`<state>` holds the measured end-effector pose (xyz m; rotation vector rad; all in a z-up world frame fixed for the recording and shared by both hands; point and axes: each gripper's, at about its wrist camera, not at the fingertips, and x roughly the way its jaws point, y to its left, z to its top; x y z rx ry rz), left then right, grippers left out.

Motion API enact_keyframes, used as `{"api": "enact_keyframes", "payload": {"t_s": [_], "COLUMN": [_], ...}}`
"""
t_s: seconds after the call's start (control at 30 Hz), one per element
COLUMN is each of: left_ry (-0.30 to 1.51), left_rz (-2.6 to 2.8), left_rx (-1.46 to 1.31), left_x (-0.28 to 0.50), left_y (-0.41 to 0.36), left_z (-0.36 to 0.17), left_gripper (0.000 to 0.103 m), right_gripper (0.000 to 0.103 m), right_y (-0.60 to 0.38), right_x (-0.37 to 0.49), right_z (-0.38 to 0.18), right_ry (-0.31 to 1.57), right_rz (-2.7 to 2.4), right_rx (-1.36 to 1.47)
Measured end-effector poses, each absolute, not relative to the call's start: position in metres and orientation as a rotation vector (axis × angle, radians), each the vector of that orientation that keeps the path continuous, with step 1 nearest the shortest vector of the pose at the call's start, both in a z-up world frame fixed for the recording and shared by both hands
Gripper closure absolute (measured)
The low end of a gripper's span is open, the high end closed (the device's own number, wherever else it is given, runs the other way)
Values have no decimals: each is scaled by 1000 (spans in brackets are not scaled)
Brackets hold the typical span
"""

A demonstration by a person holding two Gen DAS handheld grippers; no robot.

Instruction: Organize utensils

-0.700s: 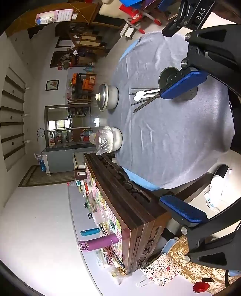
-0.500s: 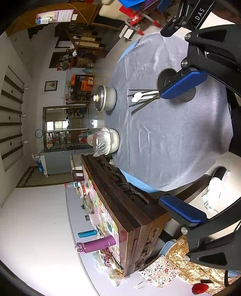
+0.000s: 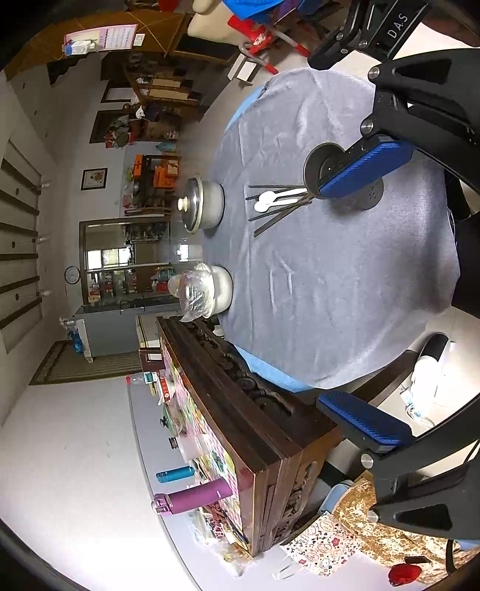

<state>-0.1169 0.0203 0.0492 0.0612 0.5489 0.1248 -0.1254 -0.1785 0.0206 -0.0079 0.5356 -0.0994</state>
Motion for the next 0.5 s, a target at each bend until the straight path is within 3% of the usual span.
{"api": "enact_keyframes", "payload": {"t_s": [0.5], "left_ry": [562], "left_rz": [113], "left_rx": [59], "left_x": [-116], "left_y": [20], "left_z": [46], "left_gripper": [0], "right_gripper": [0], "right_y": [-175], "right_x": [-123], "right_z": [18], "right_ry": [560], "right_rz": [-105], "right_rx": [4]}}
